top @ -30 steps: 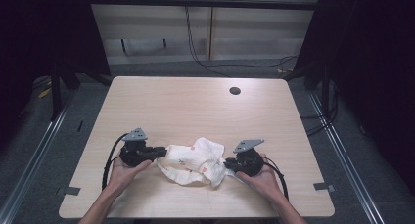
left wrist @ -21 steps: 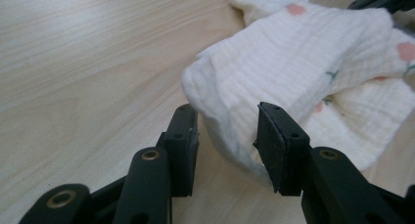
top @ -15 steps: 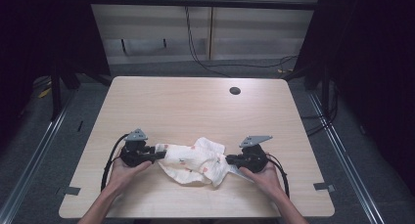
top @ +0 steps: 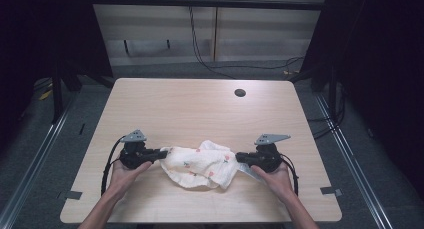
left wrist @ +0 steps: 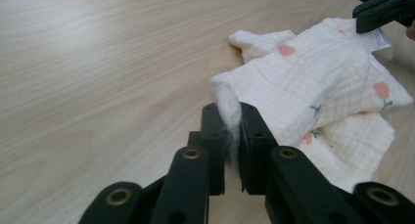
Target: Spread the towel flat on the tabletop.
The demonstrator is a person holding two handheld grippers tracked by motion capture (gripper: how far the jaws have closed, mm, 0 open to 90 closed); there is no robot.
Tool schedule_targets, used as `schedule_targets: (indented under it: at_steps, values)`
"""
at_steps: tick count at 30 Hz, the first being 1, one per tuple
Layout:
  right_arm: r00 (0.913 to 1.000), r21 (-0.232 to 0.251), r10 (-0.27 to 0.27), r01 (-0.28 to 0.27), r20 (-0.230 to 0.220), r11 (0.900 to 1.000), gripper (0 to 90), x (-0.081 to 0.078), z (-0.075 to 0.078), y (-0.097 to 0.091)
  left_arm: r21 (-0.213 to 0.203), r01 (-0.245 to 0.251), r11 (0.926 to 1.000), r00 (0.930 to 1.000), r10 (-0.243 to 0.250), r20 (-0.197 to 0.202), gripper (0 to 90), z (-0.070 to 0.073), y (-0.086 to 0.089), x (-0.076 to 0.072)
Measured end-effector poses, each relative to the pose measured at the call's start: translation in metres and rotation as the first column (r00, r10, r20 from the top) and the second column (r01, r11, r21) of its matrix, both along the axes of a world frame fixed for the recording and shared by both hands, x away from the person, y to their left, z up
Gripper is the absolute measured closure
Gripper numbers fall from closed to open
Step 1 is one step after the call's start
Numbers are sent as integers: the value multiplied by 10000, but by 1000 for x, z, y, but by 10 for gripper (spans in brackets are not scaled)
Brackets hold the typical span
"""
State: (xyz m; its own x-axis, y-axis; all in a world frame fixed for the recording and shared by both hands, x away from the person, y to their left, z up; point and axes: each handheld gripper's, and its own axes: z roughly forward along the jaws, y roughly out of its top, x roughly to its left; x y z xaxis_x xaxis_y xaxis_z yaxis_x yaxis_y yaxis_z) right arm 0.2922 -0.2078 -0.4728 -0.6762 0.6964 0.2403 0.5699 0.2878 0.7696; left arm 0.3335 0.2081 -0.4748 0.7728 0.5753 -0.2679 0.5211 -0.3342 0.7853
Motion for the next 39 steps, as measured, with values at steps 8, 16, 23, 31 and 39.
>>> schedule_targets:
  at_steps: [8, 16, 23, 31, 39]
  values:
    - [9992, 357, -199, 186, 352, 9992, 853, 0, 21, -10, -577, -136, 9982, 9977, 174, 661, 868, 24, 2, -4]
    - [9976, 389, -203, 177, 662, 9991, 858, 4, 44, -13, -820, -31, 9966, 9948, 115, 1015, 877, 44, -4, -3]
    - [9934, 664, -391, 320, 1080, 9973, 859, 5, 72, -22, -944, 25, 9955, 9898, 110, 1418, 879, 63, 1, -6]
    - [9858, 670, -484, 381, 1605, 9970, 859, 4, 103, -29, -1258, 69, 9920, 9829, 165, 1836, 879, 86, 2, -4]
    - [9855, 533, -578, 499, 1596, 9973, 860, 13, 114, -37, -1368, 185, 9904, 9831, 69, 1830, 879, 84, 1, -5]
